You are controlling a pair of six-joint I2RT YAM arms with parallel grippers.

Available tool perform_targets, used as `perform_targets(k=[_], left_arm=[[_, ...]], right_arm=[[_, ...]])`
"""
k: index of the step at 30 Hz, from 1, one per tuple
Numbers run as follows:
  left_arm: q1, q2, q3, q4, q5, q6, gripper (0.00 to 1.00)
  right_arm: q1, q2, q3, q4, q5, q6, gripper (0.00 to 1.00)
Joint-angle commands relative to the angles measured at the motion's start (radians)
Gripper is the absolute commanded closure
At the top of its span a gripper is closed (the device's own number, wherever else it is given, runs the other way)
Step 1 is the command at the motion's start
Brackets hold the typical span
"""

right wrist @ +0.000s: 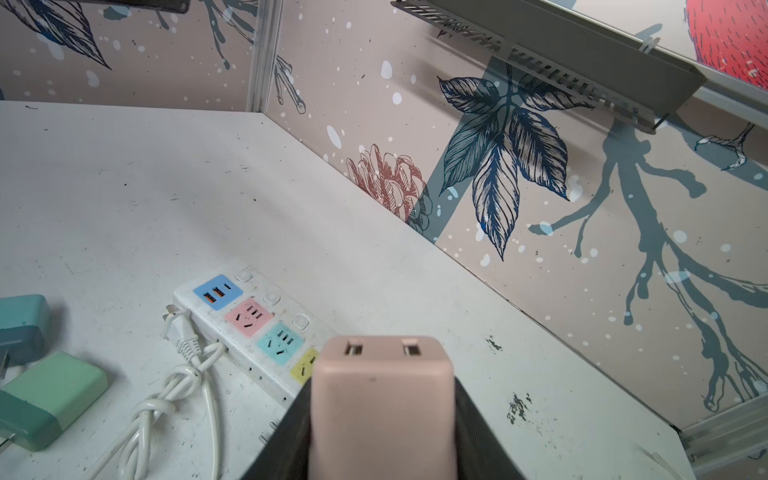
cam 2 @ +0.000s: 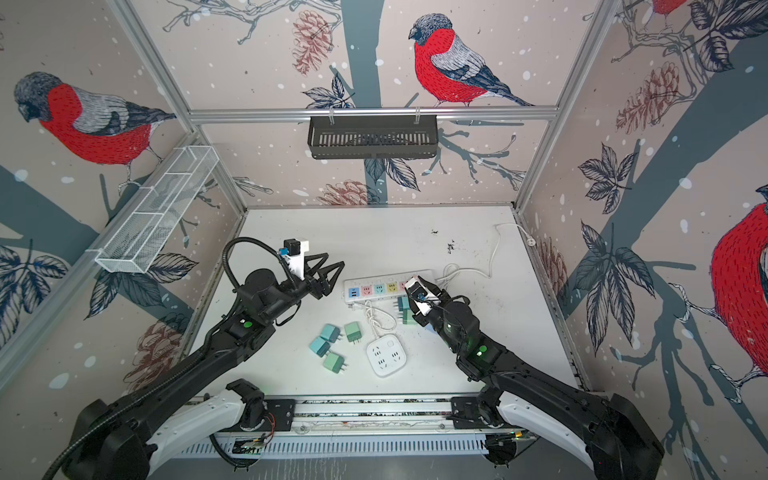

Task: Insert the plug
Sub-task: 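Reach the left gripper toward the pink adapter held by the right gripper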

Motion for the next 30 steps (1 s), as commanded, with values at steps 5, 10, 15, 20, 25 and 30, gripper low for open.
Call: perform_targets(k=[5,10,15,20,25,30], left_arm=[[-0.165,0.091,0.107,-0.052,-0.003,0.139,0.29],[-0.191,0.152,0.147,-0.059,0.138,0.18,0.3],[-0.203,0.171,0.164,-0.058,0.238,0.198,0.3],[-0.223,0.178,0.193,-0.087,0.265,0.205,0.29],[-0.236,0.191,0.205,-0.097,0.29,0.216,0.26],[-0.249,0.25,0.249,-0.134,0.324,0.223,0.26]], right_arm=[[0.059,0.025,-0.119,0.346,0.042,-0.148,1.0],[0.076,-0.067,-0.181,0.385,-0.012,-0.177,1.0],[0.078,-0.098,-0.192,0.382,0.002,-0.177,1.0],[0.096,-0.093,-0.198,0.388,0.019,-0.196,1.0],[0.123,-0.103,-0.203,0.384,-0.011,-0.229,1.0],[0.145,-0.095,-0.196,0.382,-0.025,-0.252,1.0]])
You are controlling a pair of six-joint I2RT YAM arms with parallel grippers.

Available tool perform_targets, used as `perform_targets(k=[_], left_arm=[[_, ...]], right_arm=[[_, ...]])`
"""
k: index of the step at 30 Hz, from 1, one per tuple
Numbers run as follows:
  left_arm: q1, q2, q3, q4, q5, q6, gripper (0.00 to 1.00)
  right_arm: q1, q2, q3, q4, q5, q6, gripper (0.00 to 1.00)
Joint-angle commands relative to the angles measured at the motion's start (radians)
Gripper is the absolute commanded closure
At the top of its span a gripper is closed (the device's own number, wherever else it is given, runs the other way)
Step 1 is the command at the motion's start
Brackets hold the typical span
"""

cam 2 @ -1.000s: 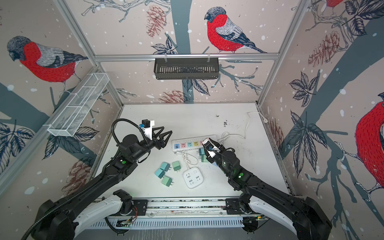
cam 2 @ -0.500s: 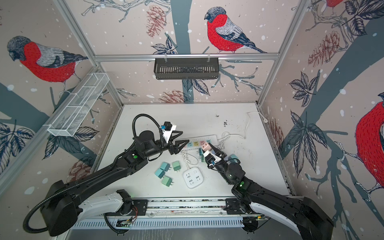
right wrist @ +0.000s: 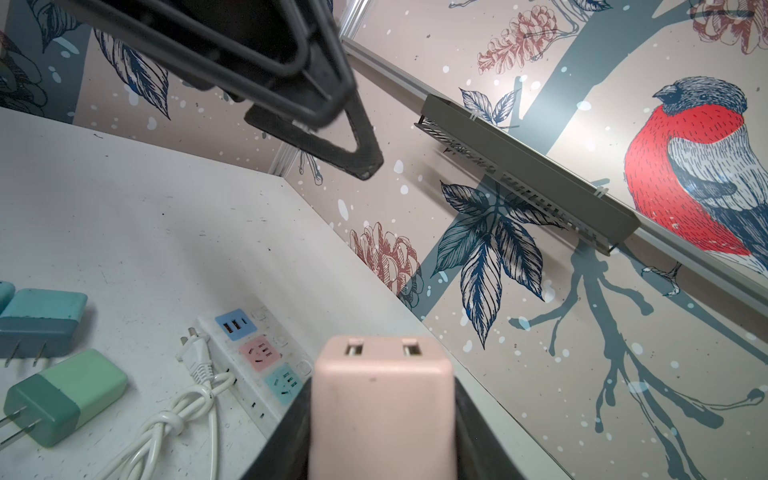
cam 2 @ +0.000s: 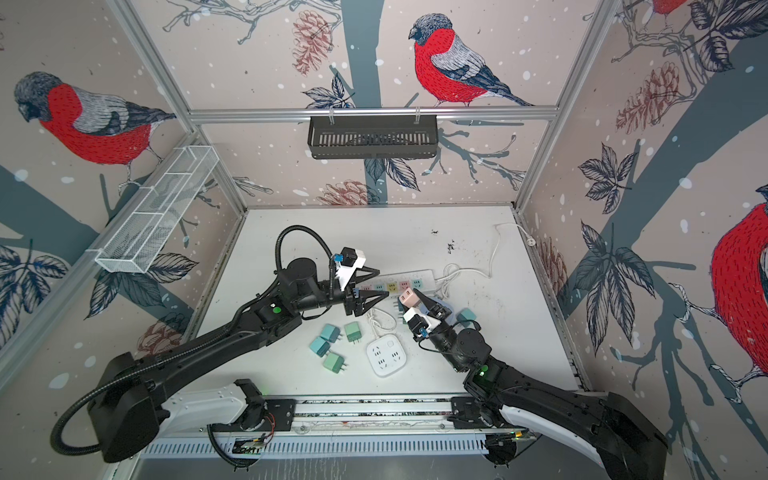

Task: Insert the plug
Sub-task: 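Reach the left gripper toward the pink adapter held by the right gripper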

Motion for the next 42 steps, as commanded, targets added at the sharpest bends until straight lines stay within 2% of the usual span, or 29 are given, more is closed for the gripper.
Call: perform_targets(k=[1,6,12,19,23,27,32,37,42], left_arm=[[-0.01,0.037,0.034,-0.033,0.043,0.025,0.26],[-0.021,0.104,0.087,-0.086,0.042,0.033,0.26],[-0.12,0.223,0.193,-0.233,-0.037,0.121,0.27],[-0.156,0.352,0.303,-0.333,-0.107,0.157,0.35],[-0.156,0.356,0.302,-0.335,-0.103,0.158,0.36],[-0.156,0.329,0.291,-0.316,-0.084,0.148,0.39],[-0.155,0.273,0.255,-0.283,-0.076,0.143,0.39],[-0.156,0.256,0.245,-0.273,-0.049,0.138,0.38],[-0.156,0.286,0.268,-0.292,-0.036,0.141,0.41]], right_arm=[[0.017,0.0,0.005,0.041,-0.019,-0.029,1.0],[0.037,0.015,0.014,0.042,-0.008,-0.047,1.0],[0.057,0.043,0.024,0.046,0.028,-0.059,1.0],[0.059,0.03,0.014,0.064,0.06,-0.056,1.0],[0.058,0.021,0.017,0.048,0.057,-0.058,1.0],[0.053,0.051,0.026,0.058,0.111,-0.052,1.0],[0.05,0.071,0.028,0.06,0.145,-0.05,1.0],[0.047,0.054,0.026,0.045,0.128,-0.047,1.0],[0.047,0.038,0.019,0.045,0.104,-0.05,1.0]])
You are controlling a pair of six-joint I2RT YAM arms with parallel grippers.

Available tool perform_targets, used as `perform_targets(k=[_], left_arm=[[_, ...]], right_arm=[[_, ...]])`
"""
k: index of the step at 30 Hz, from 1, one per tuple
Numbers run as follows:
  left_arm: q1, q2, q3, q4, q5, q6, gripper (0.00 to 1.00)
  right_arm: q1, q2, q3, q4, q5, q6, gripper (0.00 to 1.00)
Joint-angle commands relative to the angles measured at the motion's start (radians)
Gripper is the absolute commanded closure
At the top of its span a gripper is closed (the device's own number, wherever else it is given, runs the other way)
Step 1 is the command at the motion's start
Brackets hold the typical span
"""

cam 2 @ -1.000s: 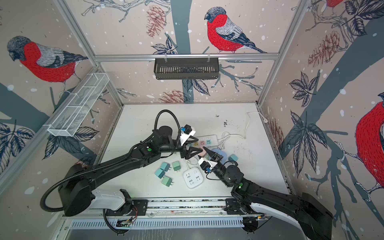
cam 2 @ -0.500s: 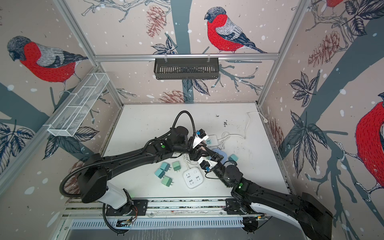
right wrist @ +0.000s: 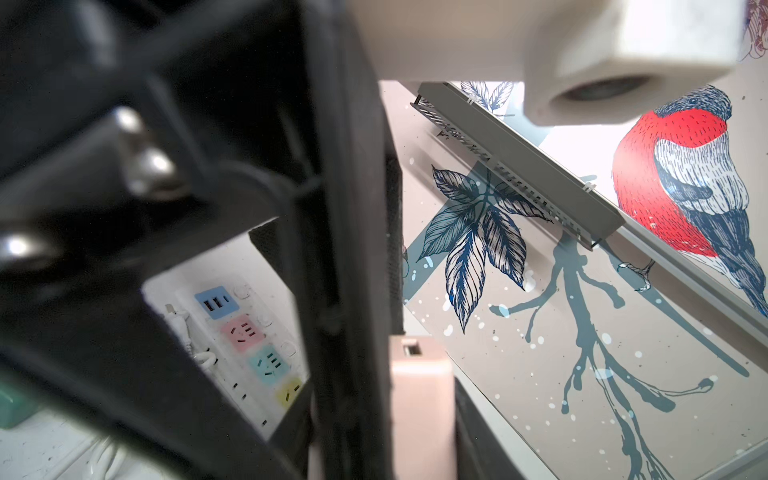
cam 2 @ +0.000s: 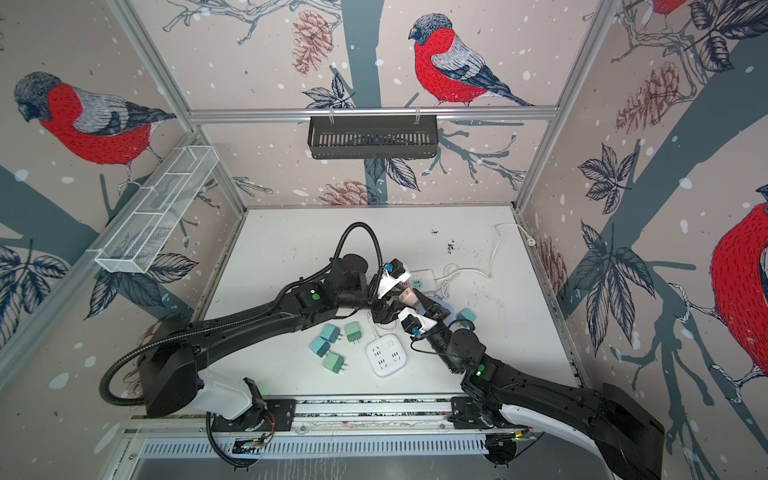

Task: Insert the plug
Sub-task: 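Reach the left gripper toward the pink adapter held by the right gripper, then close the left gripper on the pink adapter while the right gripper opens and withdraws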

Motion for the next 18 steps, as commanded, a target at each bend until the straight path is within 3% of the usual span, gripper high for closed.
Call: perform_targets(k=[1,8,12,15,16,18], left_arm=[[0.0,0.019,0.02,-0.002,0.037,0.012,0.42],[0.0,0.048,0.042,-0.024,0.049,0.017,0.5],[0.0,0.053,0.049,-0.036,0.051,0.026,0.73],[0.0,0.05,0.049,-0.034,0.053,0.026,0.83],[0.0,0.049,0.048,-0.034,0.05,0.026,0.86],[0.0,0.047,0.049,-0.036,0.039,0.029,0.97]], right_arm=[[0.005,-0.008,0.009,0.033,-0.03,0.002,1.0],[0.009,-0.003,0.007,0.04,-0.037,-0.001,1.0],[0.009,-0.002,0.003,0.047,-0.02,-0.001,1.0],[0.007,-0.004,0.007,0.047,-0.003,0.003,1.0],[0.008,-0.005,0.009,0.04,-0.006,0.005,0.98],[0.007,-0.007,0.006,0.044,-0.004,0.006,0.77]])
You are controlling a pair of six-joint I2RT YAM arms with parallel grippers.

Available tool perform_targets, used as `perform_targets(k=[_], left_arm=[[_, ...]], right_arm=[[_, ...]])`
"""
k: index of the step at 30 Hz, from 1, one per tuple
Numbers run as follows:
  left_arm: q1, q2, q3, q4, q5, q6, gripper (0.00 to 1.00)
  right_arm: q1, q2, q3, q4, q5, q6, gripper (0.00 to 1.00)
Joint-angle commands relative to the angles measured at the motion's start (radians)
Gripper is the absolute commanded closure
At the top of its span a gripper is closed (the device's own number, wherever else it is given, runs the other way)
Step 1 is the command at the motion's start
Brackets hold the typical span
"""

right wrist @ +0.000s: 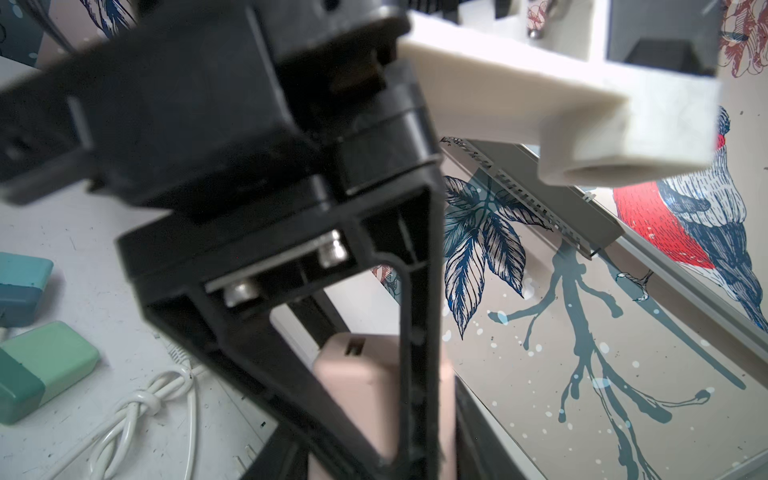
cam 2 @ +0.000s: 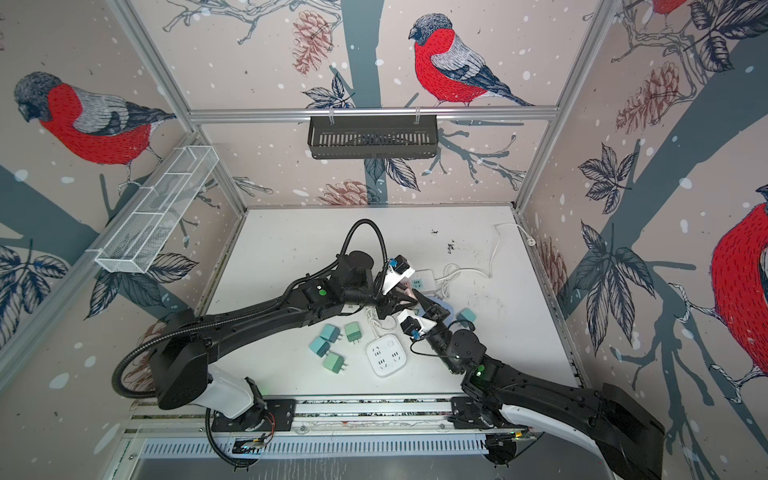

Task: Insert the plug
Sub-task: 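Close the left gripper on the pink adapter while the right gripper opens and withdraws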

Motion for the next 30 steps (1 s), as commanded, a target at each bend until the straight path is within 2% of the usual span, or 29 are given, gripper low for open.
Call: perform_targets(k=[1,2,5,8,13,15,16,17,18,20,21,23,26,28,30], left_arm=[[-0.003,-0.005,0.004,-0.028,0.027,0.065,1.0],[-0.003,-0.008,0.0,-0.022,0.017,0.06,1.0],[-0.002,-0.028,-0.019,0.002,-0.058,0.041,1.0],[0.013,-0.073,-0.061,0.038,-0.204,0.009,1.0],[0.089,-0.195,-0.197,0.158,-0.351,-0.075,1.0],[0.101,-0.254,-0.252,0.2,-0.437,-0.092,1.0],[0.101,-0.284,-0.278,0.216,-0.482,-0.094,1.0],[0.101,-0.316,-0.304,0.233,-0.522,-0.094,1.0],[0.102,-0.34,-0.329,0.251,-0.53,-0.076,1.0],[0.102,-0.386,-0.392,0.306,-0.491,0.011,1.0],[0.101,-0.399,-0.417,0.333,-0.479,0.059,1.0],[0.1,-0.408,-0.459,0.389,-0.519,0.105,1.0],[0.102,-0.391,-0.436,0.348,-0.528,0.137,1.0],[0.101,-0.378,-0.404,0.288,-0.49,0.157,1.0],[0.101,-0.358,-0.394,0.288,-0.482,0.193,1.0]], right_arm=[[-0.003,-0.002,-0.002,0.056,0.009,0.034,0.61],[-0.007,0.002,-0.008,0.075,0.014,0.038,0.02],[-0.045,0.008,0.003,0.057,-0.017,0.082,0.0],[-0.084,0.0,0.035,-0.026,-0.08,0.135,0.0],[-0.153,0.001,0.049,-0.005,-0.047,0.307,0.0],[-0.175,-0.007,0.083,-0.048,0.067,0.427,0.0],[-0.191,-0.015,0.099,-0.078,0.145,0.532,0.0],[-0.214,-0.028,0.106,-0.112,0.192,0.645,0.0],[-0.24,-0.043,0.103,-0.133,0.193,0.729,0.0],[-0.331,-0.092,0.1,-0.236,0.126,1.03,0.0],[-0.372,-0.108,0.106,-0.284,0.095,1.143,0.0],[-0.477,-0.125,0.167,-0.445,-0.053,1.3,0.0],[-0.605,-0.132,0.244,-0.614,-0.247,1.343,0.0],[-0.652,-0.143,0.215,-0.588,-0.381,1.381,0.0],[-0.665,-0.15,0.164,-0.521,-0.428,1.447,0.0]])
